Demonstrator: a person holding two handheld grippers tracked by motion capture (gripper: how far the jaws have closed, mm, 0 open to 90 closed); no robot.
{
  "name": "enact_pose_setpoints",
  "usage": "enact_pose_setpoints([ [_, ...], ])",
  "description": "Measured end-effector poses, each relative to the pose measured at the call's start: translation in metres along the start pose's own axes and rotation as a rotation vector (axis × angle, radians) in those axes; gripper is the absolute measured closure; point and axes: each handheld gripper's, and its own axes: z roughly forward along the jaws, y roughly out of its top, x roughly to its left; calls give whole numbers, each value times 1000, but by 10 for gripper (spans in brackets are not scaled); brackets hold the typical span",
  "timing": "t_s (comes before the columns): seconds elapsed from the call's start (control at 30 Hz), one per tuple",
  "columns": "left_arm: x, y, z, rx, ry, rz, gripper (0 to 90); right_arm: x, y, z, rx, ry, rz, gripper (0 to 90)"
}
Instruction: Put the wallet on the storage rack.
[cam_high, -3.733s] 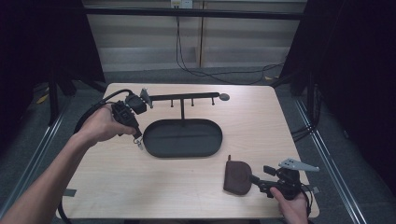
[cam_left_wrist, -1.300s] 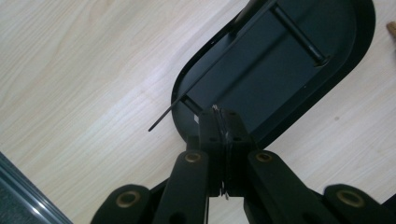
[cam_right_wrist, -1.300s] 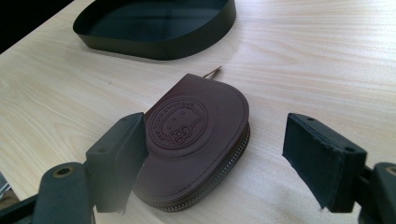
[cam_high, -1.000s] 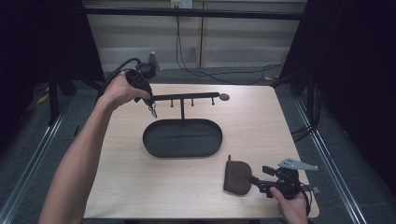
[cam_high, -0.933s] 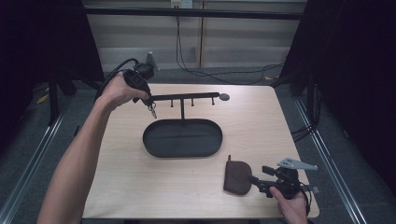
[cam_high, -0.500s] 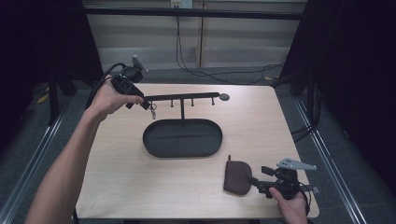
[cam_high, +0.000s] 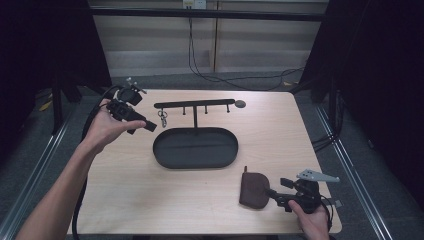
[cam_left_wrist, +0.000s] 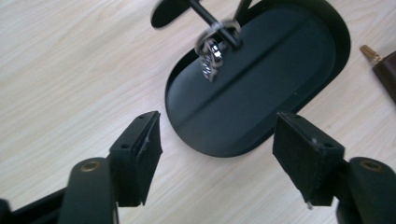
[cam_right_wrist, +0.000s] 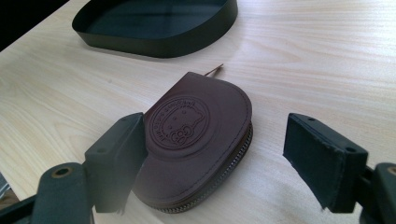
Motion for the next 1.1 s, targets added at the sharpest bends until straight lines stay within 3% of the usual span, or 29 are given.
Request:
enact_pose_setpoints([
  [0.07, -2, -9, 0, -30, -14, -12, 262, 0, 0, -1, -3, 1, 3, 211],
  [0.13, -1, -16, 1, -55, -26, -9, 221, 0, 0, 0, -8, 1, 9, 211],
  [0.17, -1, -22, 0, -64, -34, 16, 195, -1, 1, 0, -8, 2, 13, 211],
  [0.2, -1, -25, 0, -71, -46, 4, 163, -1, 1, 0, -6, 6, 16, 213],
  [0.27, -1, -36, -1, -110, -43, -37, 184, -1, 1, 1, -4, 7, 14, 216],
  [0.37, 1, -54, 0, -140, -52, -67, 183, -1, 1, 0, -11, 8, 15, 236],
  [0.53, -1, -80, 2, -181, -36, -85, 200, -2, 1, 0, -24, 13, 31, 247],
  [0.67, -5, -109, 6, -249, -41, -107, 199, -1, 1, -1, -35, 9, 26, 269],
  [0.73, -11, -130, 14, -274, -36, -109, 195, -2, 2, -1, -48, 2, 28, 298],
  [0.9, -18, -154, 22, -305, -30, -148, 195, -2, 6, -1, -44, 10, 33, 318],
  [0.97, -22, -164, 25, -314, -43, -154, 195, -1, 7, -1, -36, 10, 27, 319],
  [1.0, -27, -173, 29, -329, -66, -165, 196, -1, 10, -1, -7, 8, 20, 301],
  [1.1, -32, -182, 33, -324, -92, -149, 196, -1, 12, -3, 5, 12, 22, 286],
])
